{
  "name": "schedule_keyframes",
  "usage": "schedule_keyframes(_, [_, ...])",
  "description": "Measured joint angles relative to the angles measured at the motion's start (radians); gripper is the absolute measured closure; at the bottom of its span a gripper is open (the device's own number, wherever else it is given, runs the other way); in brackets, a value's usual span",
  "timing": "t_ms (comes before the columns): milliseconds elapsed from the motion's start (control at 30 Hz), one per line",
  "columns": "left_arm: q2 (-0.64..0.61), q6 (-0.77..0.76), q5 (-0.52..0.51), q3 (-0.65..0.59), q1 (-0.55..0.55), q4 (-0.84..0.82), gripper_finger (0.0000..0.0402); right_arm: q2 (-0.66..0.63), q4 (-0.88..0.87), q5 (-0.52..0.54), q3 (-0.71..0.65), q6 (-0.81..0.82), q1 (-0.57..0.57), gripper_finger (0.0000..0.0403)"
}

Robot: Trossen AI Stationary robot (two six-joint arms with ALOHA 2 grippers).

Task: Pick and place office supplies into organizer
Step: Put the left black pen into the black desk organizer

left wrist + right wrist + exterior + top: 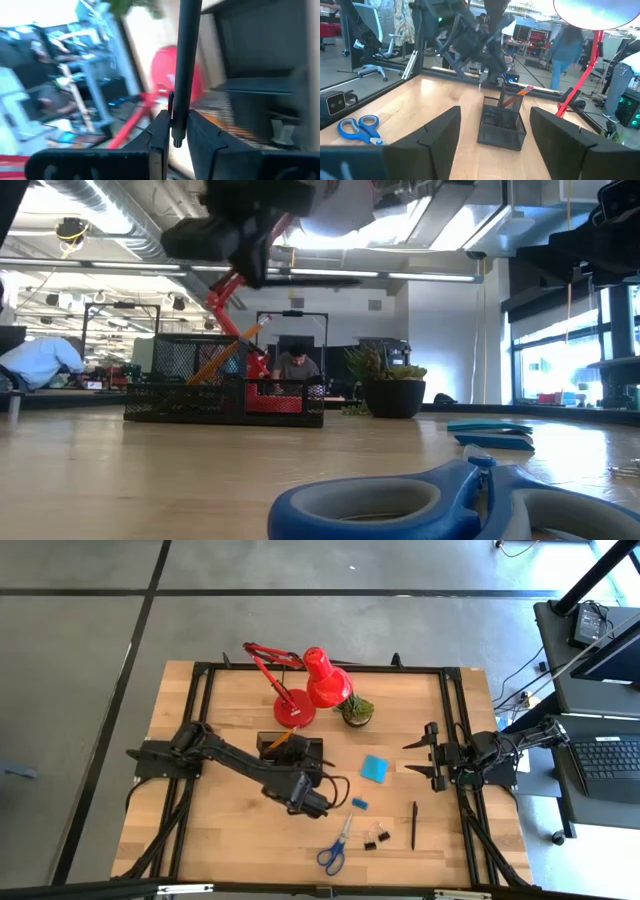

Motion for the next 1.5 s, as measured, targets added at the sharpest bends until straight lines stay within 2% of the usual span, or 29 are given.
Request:
schedule_keyframes(200, [-0.04, 0.156, -0.104, 0.0, 0.012, 0.001, 0.0354, 0.0, 0.0, 0.0, 0.0, -0.005, 0.0, 0.0161])
schedule_keyframes(333, [-0.088, 0.274, -0.109, 0.0, 0.028, 0.001, 0.0354, -0.001, 0.0, 0.0, 0.0, -0.006, 0.0, 0.0161])
schedule_keyframes(500, [-0.185, 0.312, -0.113, -0.009, 0.059, 0.003, 0.0354, 0.0, 0.0, 0.0, 0.0, -0.006, 0.0, 0.0161])
schedule_keyframes(600, [-0.257, 0.348, -0.102, -0.084, 0.082, 0.002, 0.0354, 0.0, 0.0, 0.0, 0.0, -0.005, 0.0, 0.0161])
schedule_keyframes(733, [-0.332, 0.444, -0.087, -0.246, 0.105, -0.001, 0.0354, 0.0, 0.0, 0.0, 0.0, -0.005, 0.0, 0.0161])
schedule_keyframes(900, [-0.378, 0.548, -0.198, -0.387, 0.113, 0.0, 0.0354, 0.0, 0.0, 0.0, 0.0, -0.015, 0.0, 0.0161])
schedule_keyframes(1067, [-0.38, 0.746, -0.266, -0.457, 0.105, 0.001, 0.0354, 0.0, 0.0, 0.0, 0.0, -0.022, 0.0, 0.0161])
schedule_keyframes(1500, [-0.341, 0.701, -0.292, -0.545, 0.098, 0.008, 0.0354, 0.0, 0.001, 0.001, 0.0, -0.028, 0.0, 0.0161])
